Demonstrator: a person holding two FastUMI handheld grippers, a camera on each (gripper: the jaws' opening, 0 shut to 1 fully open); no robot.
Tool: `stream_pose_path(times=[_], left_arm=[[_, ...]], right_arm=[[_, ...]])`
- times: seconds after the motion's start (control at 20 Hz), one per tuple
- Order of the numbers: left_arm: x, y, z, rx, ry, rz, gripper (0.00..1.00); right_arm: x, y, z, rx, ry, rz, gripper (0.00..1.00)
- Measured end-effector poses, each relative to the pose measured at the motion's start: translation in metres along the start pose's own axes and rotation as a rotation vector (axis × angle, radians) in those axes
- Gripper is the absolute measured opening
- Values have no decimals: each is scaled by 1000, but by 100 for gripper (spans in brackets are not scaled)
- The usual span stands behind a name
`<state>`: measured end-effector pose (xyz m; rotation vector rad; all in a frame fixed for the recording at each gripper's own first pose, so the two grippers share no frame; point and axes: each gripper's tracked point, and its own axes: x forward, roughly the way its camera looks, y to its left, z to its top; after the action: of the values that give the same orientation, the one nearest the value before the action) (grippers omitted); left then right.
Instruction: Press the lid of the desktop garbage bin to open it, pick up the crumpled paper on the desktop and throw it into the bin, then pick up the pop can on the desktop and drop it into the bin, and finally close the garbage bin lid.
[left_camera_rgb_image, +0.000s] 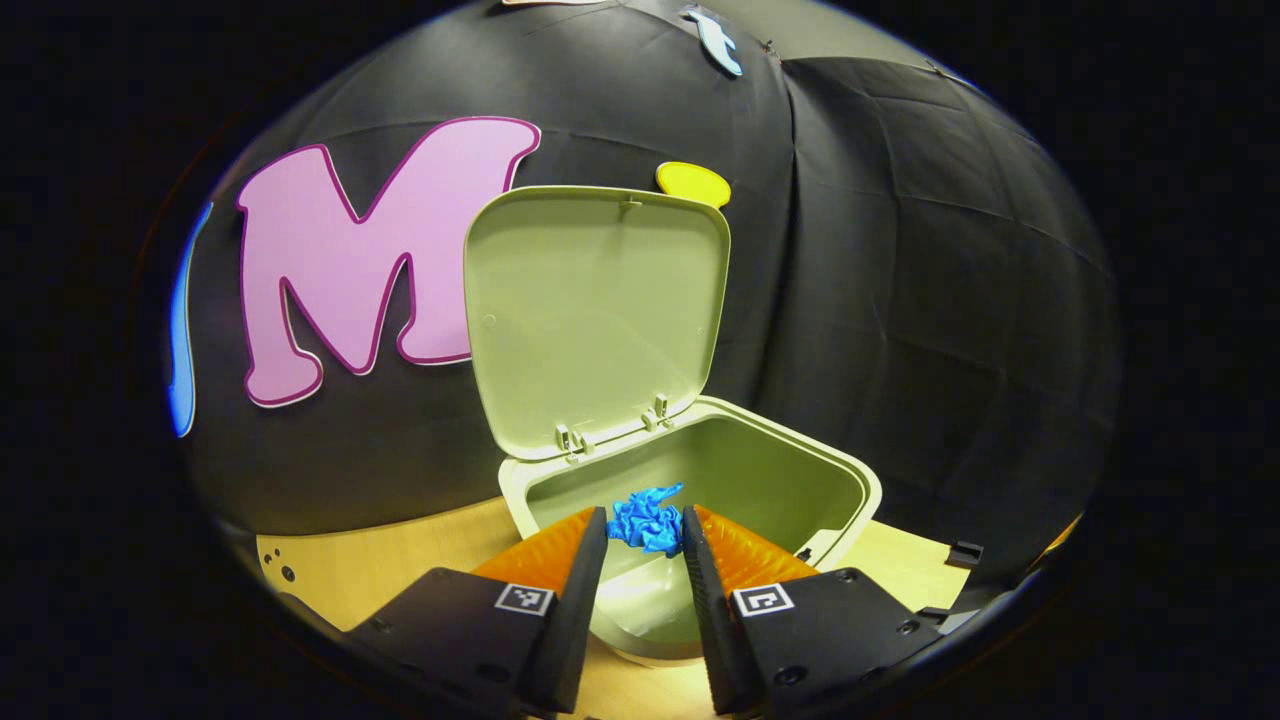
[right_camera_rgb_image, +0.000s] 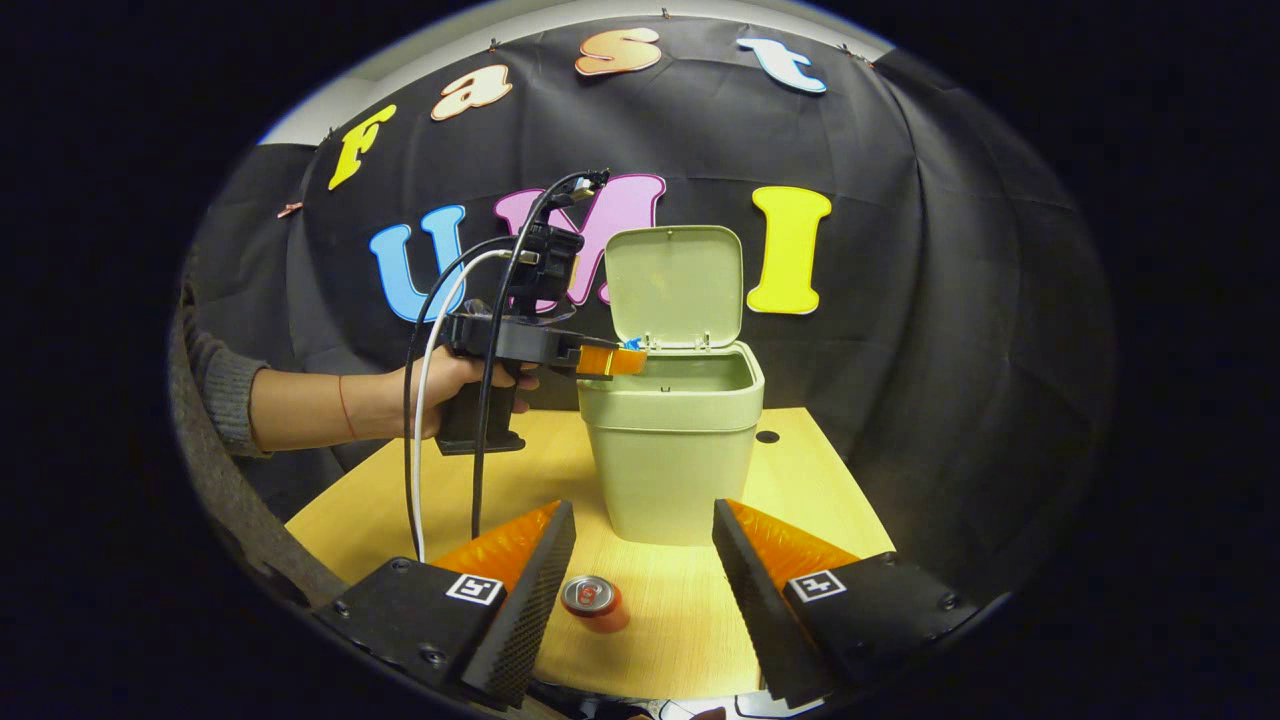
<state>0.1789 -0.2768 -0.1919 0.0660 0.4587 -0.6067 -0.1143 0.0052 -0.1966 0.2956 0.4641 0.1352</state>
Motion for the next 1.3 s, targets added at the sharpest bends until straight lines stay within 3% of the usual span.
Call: stream_pose_path(times=[0.1,0.15,0.2,0.25,0.35,0.5,0.75,1.3], left_arm=[[1,3,-1,-1,2,-1,60],[0,3,-1,-4,0,0,73],[-1,3,0,-7,-5,-1,75],[-3,4,0,-11,-11,0,89],[-8,6,3,-16,-26,9,96],[-20,7,8,-17,-48,13,96],[-55,16,19,-25,-102,41,96],[-164,78,4,-112,-171,244,96]], right_arm=[[0,0,-1,2,3,-2,88],[1,0,-3,3,6,1,88],[3,1,-4,3,10,2,88],[4,1,-6,1,14,4,88],[6,1,-9,-1,17,0,88],[9,5,-15,9,29,14,98],[15,14,-33,-26,73,49,99],[46,47,-79,-115,194,173,99]])
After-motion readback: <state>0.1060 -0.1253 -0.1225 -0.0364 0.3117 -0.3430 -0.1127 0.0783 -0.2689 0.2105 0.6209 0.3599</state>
